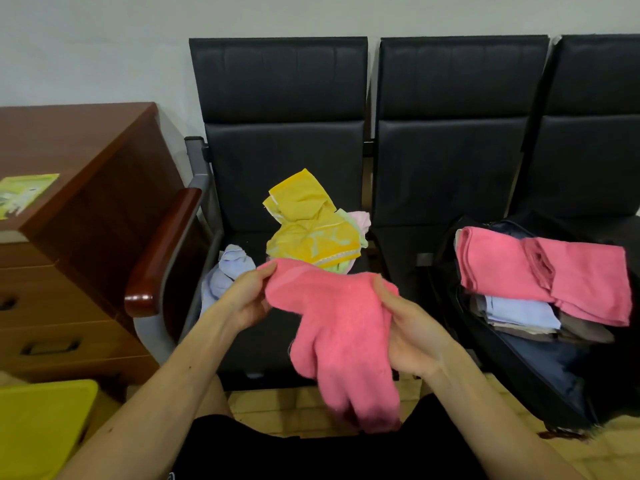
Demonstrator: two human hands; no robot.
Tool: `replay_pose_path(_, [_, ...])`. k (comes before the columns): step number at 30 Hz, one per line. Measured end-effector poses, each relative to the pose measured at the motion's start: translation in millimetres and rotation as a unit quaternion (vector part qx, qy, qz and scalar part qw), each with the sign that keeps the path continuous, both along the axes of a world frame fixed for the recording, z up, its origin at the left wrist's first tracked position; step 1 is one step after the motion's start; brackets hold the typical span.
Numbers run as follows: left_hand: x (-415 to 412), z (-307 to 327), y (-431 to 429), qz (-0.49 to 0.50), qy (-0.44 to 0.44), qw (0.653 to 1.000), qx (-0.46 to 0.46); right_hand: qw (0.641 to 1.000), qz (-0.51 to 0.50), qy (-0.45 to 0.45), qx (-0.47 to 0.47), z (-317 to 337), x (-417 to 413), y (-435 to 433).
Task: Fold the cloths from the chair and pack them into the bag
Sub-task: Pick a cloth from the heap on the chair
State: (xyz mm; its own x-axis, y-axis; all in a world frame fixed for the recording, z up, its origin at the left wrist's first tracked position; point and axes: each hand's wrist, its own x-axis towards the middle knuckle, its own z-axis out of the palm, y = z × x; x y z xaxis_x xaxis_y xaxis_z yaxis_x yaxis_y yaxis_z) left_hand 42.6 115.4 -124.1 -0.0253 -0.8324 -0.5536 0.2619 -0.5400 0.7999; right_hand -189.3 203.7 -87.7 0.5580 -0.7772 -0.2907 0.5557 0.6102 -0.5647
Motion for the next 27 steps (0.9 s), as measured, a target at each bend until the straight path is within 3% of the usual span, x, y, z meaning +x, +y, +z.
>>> replay_pose_path(4, [-12.8,-13.9,14.4,-0.046,0.045,0.998,0.008,0.999,-0.029,-0.040,-0.013,17.8,-2.9,-7.5])
replay_pose_path(14, [-44.4,-40.5,56.5,-0.153,0.141,0.977,0.037,0.991,-0.133,-0.009,-0.025,37.6,-4.9,-23.3])
replay_pose_path(18, [-39.5,-47.9,61.6,-0.206,0.141,0.968,0.031,0.986,-0.159,-0.001,-0.047,40.7,-9.8,-25.8])
replay_pose_path(27, [-26.8,-39.7,69.9,-0.295,0.106,0.949,0.003,0.987,-0.101,0.010,-0.128,30.0,-19.7,-27.3])
